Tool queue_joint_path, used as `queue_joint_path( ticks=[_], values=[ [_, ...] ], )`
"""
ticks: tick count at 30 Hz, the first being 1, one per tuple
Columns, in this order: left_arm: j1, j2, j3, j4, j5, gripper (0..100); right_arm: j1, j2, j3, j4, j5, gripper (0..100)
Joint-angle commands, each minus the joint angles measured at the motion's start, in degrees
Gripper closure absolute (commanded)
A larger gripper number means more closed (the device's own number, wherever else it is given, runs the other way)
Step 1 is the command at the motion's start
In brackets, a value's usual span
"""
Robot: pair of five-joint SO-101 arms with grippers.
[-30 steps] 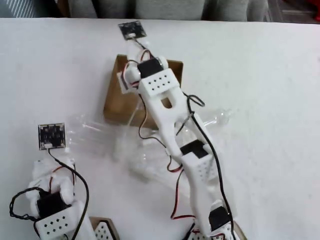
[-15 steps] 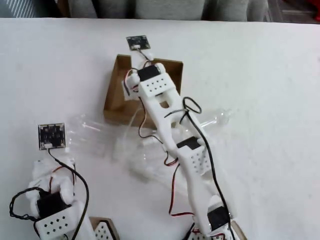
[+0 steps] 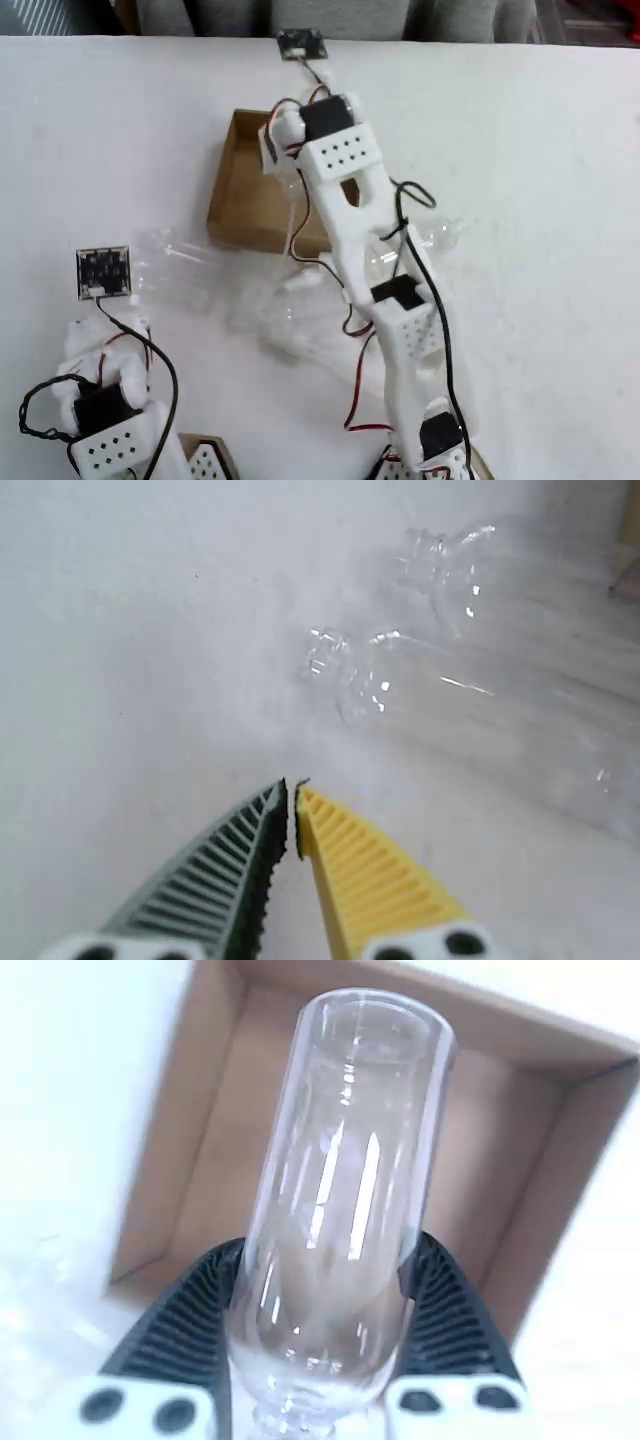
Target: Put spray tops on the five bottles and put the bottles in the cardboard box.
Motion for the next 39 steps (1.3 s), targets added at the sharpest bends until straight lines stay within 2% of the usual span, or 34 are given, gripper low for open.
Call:
queue_joint_path(
  ticks=[1,5,13,17,21,28,33,36,39],
  values=[
    [0.7,-1.1,-0.2,-0.3,-0.6,97,-1.9,-7.4,-5.6,6.7,5.5,97.9],
    [0.7,-1.1,-0.2,-0.3,-0.6,97,-4.5,-15.3,2.9,6.8,15.9,98.3],
    [-0.3,-1.1,-0.6,0.3,-0.6,97,-13.1,-38.5,35.3,6.5,30.9,98.3],
    [-7.4,-1.1,-3.0,0.8,-3.0,97,-15.1,-47.6,46.6,5.6,34.6,98.3],
    [-14.6,-0.8,-5.0,1.1,-2.8,97,-15.1,-54.1,58.0,5.3,41.9,98.3],
    [-16.4,-0.7,-9.4,2.8,-2.9,97,-15.2,-61.9,81.9,2.2,54.6,98.3],
    [-16.1,3.9,-20.9,8.7,-2.9,97,-15.1,-68.7,97.5,-4.6,58.0,98.3],
    [-14.4,14.5,-27.9,9.7,-3.1,97,-14.8,-73.2,103.8,-8.5,58.0,98.3],
    [-10.9,26.2,-34.9,12.1,-7.1,97,-14.8,-76.5,107.3,-10.2,58.1,97.5]
  ],
)
